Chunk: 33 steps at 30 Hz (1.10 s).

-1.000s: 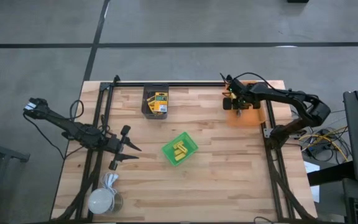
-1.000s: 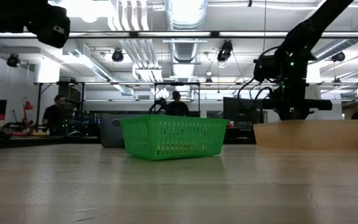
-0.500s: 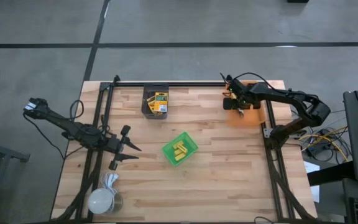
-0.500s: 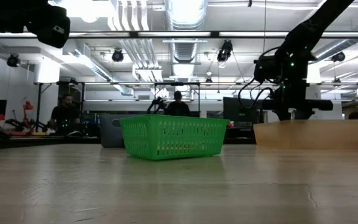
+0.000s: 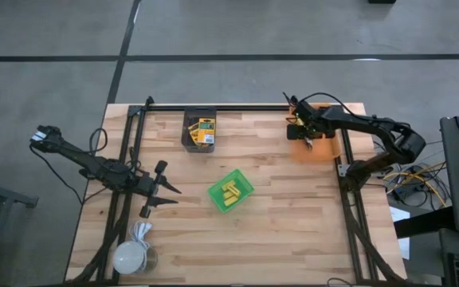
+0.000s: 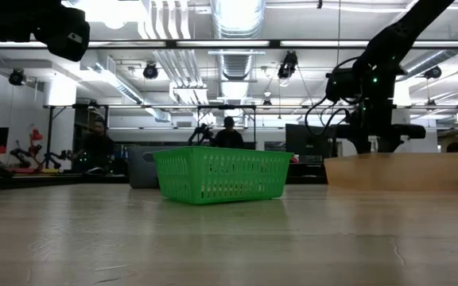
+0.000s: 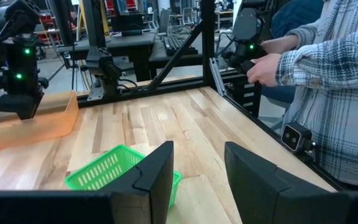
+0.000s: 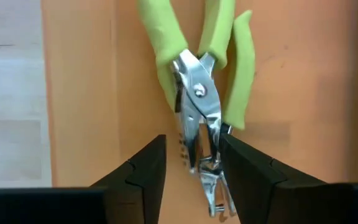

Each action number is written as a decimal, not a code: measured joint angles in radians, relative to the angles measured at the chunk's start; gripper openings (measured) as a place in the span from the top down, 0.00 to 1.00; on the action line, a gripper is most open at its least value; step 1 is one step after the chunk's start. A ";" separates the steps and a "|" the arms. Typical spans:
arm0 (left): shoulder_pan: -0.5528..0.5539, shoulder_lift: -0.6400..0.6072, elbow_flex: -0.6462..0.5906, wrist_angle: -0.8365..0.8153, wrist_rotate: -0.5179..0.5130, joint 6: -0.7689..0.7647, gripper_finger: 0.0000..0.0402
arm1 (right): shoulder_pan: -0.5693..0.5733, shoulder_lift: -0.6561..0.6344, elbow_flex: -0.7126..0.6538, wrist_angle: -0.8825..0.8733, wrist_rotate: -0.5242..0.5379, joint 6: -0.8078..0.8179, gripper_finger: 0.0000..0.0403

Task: Pick & Place School Supplies
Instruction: Put the green hole puncher into the orange bin, then return to Home Position

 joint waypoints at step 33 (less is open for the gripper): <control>0.000 0.000 0.000 0.000 0.000 0.000 0.63 | 0.074 -0.426 0.000 0.554 -0.379 -0.461 0.59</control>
